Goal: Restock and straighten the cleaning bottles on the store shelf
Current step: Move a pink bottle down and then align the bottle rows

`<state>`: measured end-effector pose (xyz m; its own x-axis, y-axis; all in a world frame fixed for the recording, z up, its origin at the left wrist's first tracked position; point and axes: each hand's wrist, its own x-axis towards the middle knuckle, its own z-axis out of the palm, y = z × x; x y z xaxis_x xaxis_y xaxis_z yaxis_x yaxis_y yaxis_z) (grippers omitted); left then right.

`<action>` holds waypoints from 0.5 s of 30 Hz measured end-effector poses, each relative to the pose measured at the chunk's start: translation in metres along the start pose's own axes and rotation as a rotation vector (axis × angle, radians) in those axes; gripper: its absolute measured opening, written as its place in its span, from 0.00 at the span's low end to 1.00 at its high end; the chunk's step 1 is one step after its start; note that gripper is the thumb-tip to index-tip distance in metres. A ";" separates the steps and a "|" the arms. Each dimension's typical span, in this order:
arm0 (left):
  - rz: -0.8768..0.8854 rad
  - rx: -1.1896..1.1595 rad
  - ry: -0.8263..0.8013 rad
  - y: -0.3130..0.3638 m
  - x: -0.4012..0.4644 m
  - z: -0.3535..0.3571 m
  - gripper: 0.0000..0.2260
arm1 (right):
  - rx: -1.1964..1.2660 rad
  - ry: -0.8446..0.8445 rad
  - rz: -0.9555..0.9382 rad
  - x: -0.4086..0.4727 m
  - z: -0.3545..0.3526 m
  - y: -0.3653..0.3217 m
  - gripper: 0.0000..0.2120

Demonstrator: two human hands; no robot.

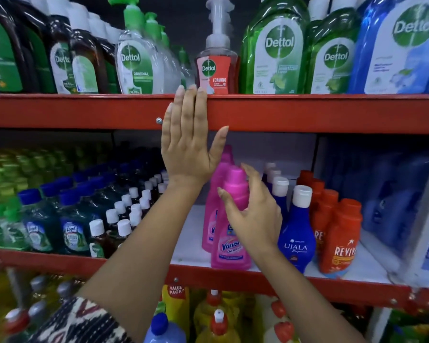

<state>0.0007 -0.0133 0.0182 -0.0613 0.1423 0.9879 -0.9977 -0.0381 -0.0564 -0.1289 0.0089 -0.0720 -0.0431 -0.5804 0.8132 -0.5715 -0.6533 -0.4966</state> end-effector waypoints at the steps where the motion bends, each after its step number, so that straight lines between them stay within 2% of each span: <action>1: -0.001 -0.021 -0.010 0.001 0.000 -0.003 0.27 | -0.021 -0.013 -0.010 0.000 0.001 0.000 0.27; 5: -0.020 -0.130 -0.069 0.003 0.000 -0.014 0.26 | -0.064 -0.059 -0.028 -0.002 0.000 0.002 0.28; 8: -0.034 -0.210 -0.131 0.004 -0.020 -0.026 0.25 | 0.024 -0.129 0.003 -0.011 -0.004 0.005 0.31; 11: -0.086 -0.337 -0.251 0.009 -0.066 -0.042 0.26 | 0.138 -0.156 0.041 -0.029 -0.003 0.014 0.31; 15: -0.202 -0.506 -0.463 0.021 -0.134 -0.064 0.25 | 0.295 -0.157 0.186 -0.058 0.001 0.029 0.29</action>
<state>-0.0140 0.0297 -0.1243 0.0328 -0.3405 0.9397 -0.8864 0.4244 0.1848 -0.1423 0.0231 -0.1343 0.0153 -0.7551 0.6555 -0.3046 -0.6279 -0.7162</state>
